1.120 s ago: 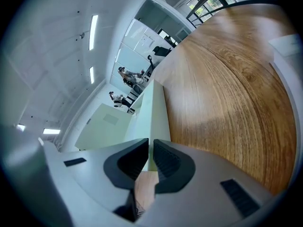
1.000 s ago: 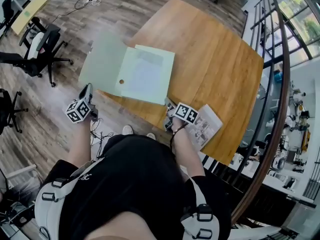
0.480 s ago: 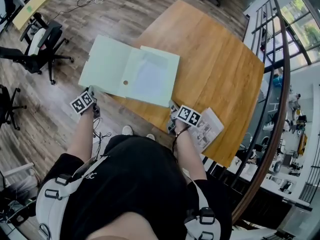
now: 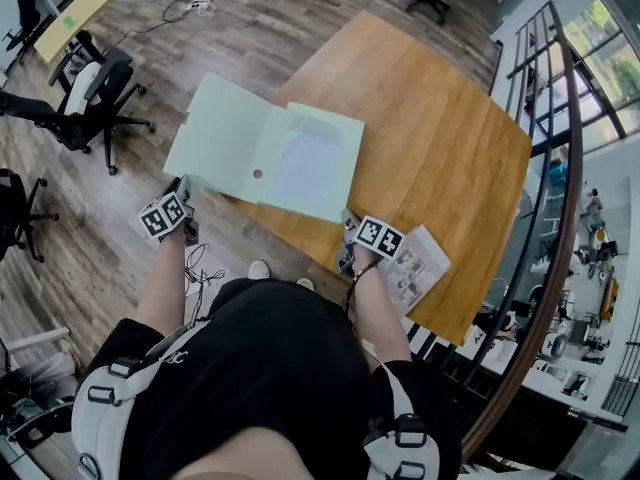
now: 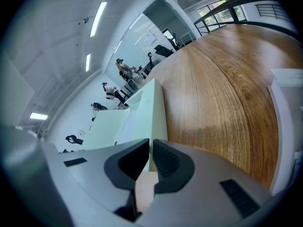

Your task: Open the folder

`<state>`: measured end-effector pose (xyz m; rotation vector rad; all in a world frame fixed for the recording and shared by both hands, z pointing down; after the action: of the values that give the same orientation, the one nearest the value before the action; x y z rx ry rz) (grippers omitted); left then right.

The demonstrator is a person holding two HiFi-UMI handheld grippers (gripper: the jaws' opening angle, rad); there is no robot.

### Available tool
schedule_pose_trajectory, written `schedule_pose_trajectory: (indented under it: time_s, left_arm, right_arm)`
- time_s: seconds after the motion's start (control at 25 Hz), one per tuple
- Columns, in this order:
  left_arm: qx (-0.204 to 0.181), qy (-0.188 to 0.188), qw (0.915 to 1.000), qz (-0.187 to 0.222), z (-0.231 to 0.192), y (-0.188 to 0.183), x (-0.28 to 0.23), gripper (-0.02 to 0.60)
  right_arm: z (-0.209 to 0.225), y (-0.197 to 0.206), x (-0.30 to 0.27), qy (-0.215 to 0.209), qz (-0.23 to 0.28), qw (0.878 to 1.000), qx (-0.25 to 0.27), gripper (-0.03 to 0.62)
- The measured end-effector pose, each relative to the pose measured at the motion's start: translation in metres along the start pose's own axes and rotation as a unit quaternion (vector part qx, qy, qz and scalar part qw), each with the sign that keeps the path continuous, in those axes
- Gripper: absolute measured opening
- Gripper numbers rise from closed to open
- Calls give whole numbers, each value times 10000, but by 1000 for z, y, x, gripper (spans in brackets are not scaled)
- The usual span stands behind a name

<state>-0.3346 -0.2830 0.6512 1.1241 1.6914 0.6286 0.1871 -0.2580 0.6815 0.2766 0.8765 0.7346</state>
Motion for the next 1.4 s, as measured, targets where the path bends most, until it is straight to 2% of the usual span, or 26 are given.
schedule_pose_trajectory:
  time_s: [0.16,0.28,0.4,0.48,0.6,0.72,0.8,0.92,1.04,1.2,1.4]
  left_arm:
    - [-342,265,9978,510,21,-30,26,74]
    - [-809,310,9921,905,37,-63,47,74]
    - [-1271,256,9828,1316,57,-95,70,74]
    - [-1640,221,9754,1459,75,-113,82,69]
    - [-2126,412,9627,1619,111,-131,94,47]
    - [-2489,622,9502,1767,150,-133,100,12]
    - [-2679,796,9434,1786,176,-125,101,3]
    - [-2729,1119,9408,1673,204,-111,96,3]
    - [-2654,1318,9411,1630,221,-106,91,3]
    - [-2656,1409,9390,1668,233,-107,89,3]
    - [-2624,1401,9407,1630,234,-101,88,2]
  right_arm:
    - [-9,-14,8,315,-8,9973,664,25]
    - [-31,-37,17,305,385,9898,1334,25]
    - [-69,-68,29,57,1032,9745,1994,23]
    - [-101,-88,42,-172,1629,9561,2428,21]
    - [-149,-113,65,-572,2527,9178,3009,8]
    - [-181,-122,86,-926,3197,8841,3280,8]
    - [-191,-120,96,-1074,3473,8699,3334,8]
    - [-200,-116,104,-1238,3627,8625,3305,8]
    - [-208,-113,106,-1158,3694,8554,3442,8]
    - [-212,-115,110,-1081,3758,8498,3534,8]
    - [-211,-115,113,-1034,3795,8457,3606,8]
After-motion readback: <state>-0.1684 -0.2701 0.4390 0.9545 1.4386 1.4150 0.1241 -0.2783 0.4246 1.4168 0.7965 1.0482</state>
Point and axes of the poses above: the fingertips, and each gripper's own axes: x backward along the fingers, z to its right, y out of its underside, the point moved 8 cm from there along x, backward along the fingers, and after that the axes turned 4 degrees about z, right-handed, at the moved point
